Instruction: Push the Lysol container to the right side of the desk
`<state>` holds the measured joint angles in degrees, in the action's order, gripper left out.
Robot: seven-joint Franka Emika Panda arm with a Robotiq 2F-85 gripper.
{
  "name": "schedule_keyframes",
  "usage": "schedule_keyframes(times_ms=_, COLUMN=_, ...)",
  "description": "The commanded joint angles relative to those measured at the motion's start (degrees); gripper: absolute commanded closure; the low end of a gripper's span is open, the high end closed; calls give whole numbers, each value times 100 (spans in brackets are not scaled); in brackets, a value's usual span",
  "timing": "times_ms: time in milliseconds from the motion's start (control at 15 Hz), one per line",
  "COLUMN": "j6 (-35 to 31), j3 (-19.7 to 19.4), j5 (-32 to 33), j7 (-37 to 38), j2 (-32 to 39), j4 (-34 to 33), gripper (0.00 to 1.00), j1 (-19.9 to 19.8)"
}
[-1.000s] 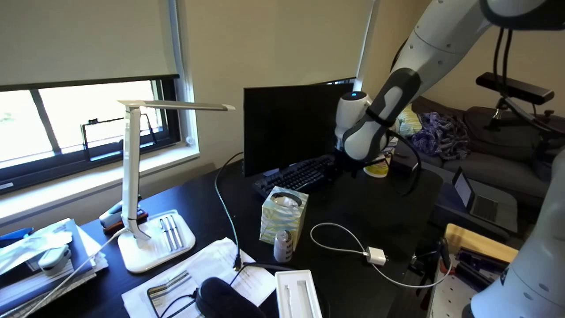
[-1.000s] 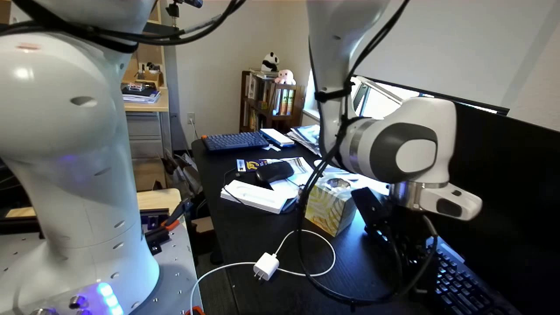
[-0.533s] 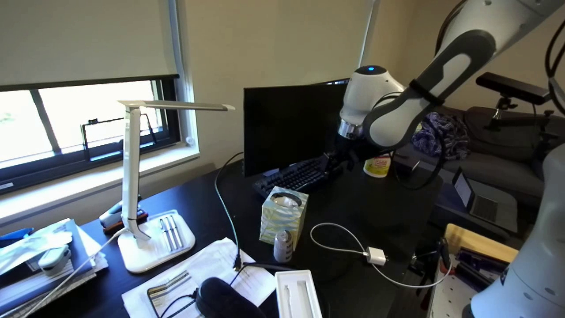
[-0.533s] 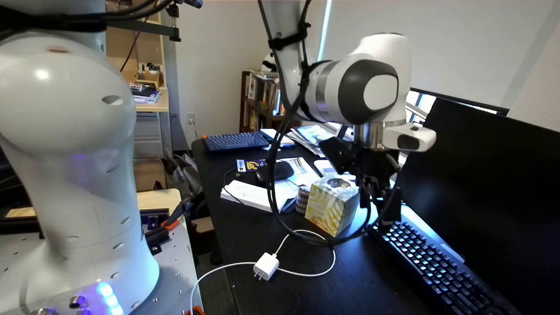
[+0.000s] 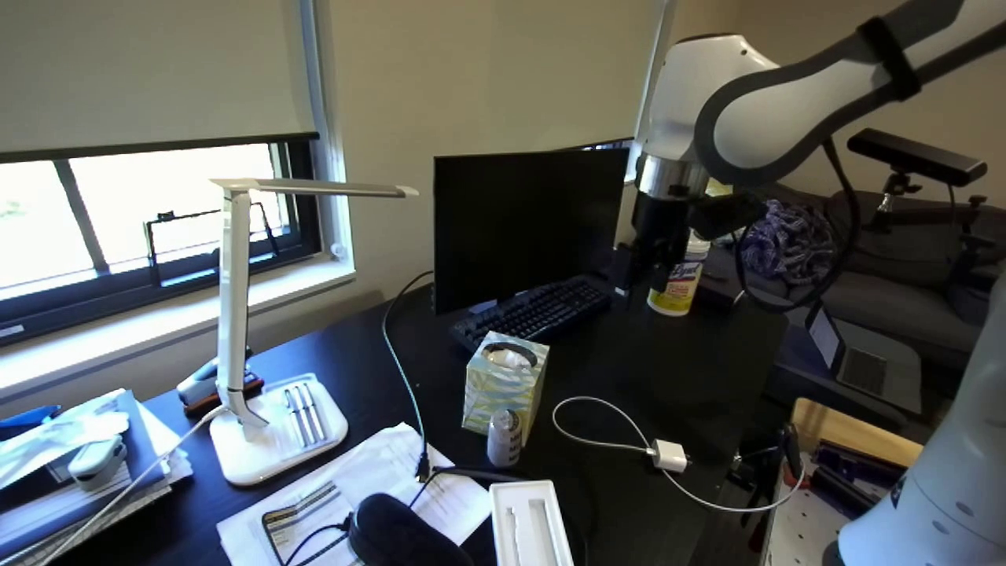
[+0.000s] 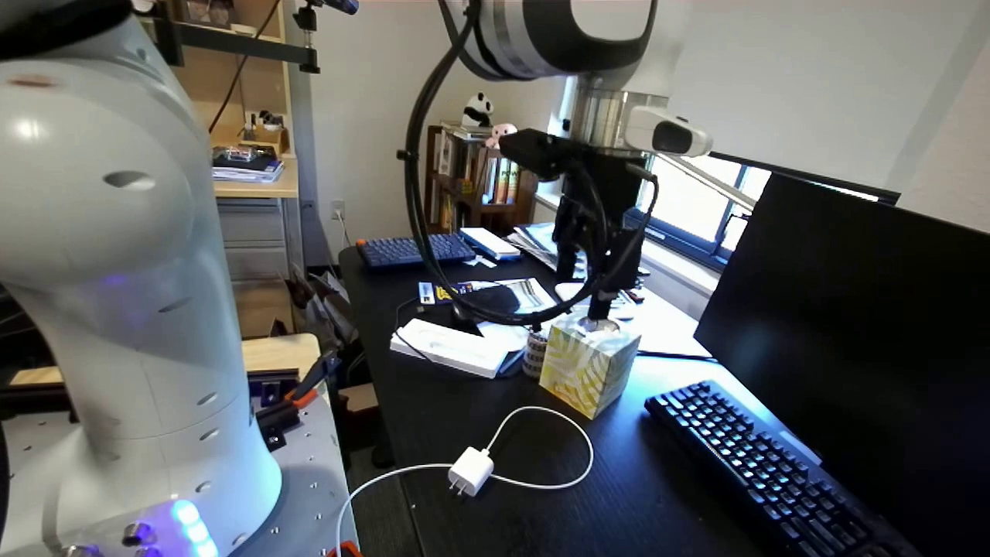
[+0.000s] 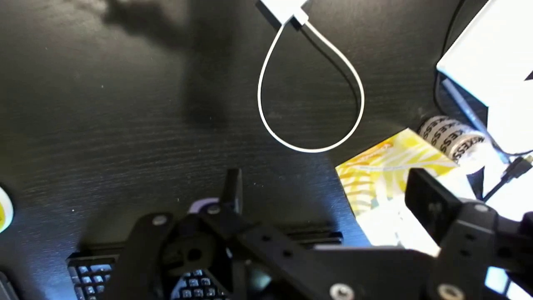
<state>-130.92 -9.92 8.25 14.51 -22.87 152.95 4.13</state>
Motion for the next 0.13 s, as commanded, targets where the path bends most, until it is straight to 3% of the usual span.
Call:
schedule_keyframes(times_ms=0, j6=224, j3=417, j5=-216, j7=-203, j2=-126, j4=0, gripper=0, j1=-390)
schedule_keyframes(times_ms=67, j6=332, j3=447, j5=-231, j7=-228, j2=-221, j4=2, gripper=0, j1=-411)
